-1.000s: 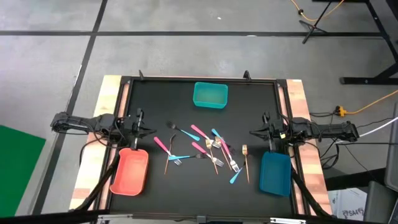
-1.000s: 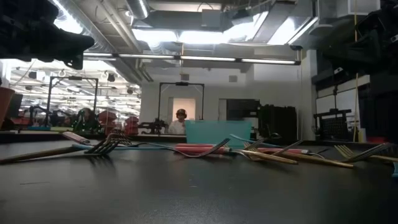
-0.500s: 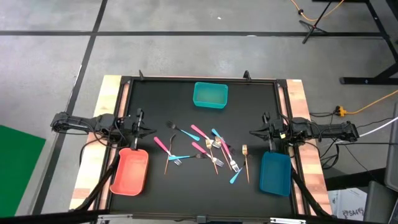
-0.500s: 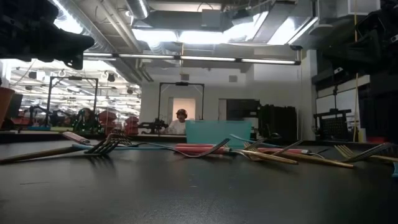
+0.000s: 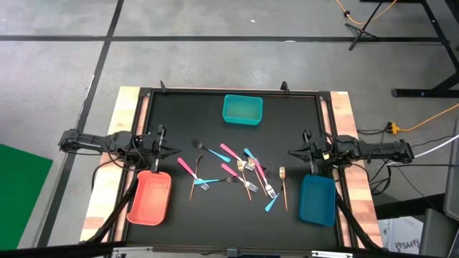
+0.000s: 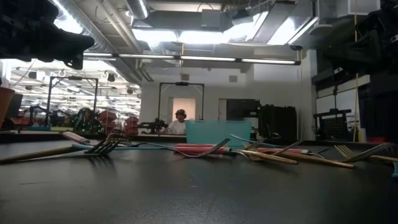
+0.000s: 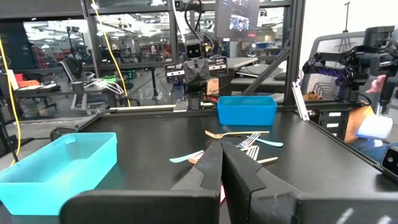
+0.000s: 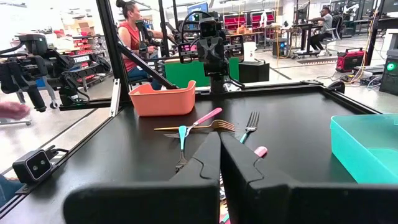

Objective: Sort silverware by color (type)

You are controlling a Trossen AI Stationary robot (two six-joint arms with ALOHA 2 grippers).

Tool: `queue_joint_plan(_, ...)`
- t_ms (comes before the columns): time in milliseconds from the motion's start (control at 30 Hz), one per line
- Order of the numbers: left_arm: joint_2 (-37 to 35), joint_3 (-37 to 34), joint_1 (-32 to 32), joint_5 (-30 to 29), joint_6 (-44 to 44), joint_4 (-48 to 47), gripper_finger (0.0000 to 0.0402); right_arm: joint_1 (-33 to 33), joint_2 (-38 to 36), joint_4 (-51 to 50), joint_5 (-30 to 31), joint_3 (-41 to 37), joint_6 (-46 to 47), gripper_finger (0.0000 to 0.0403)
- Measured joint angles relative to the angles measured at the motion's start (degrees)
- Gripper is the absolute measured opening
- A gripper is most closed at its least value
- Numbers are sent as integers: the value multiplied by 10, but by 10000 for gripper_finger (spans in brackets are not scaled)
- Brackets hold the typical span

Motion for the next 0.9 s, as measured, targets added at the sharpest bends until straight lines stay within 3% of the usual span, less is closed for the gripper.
queue_joint_plan(667,0,0,0,0,0,0,0,0,0,4,1,0,1,1)
queue_joint_plan(900,0,0,0,0,0,0,0,0,0,41,47,0,95,25)
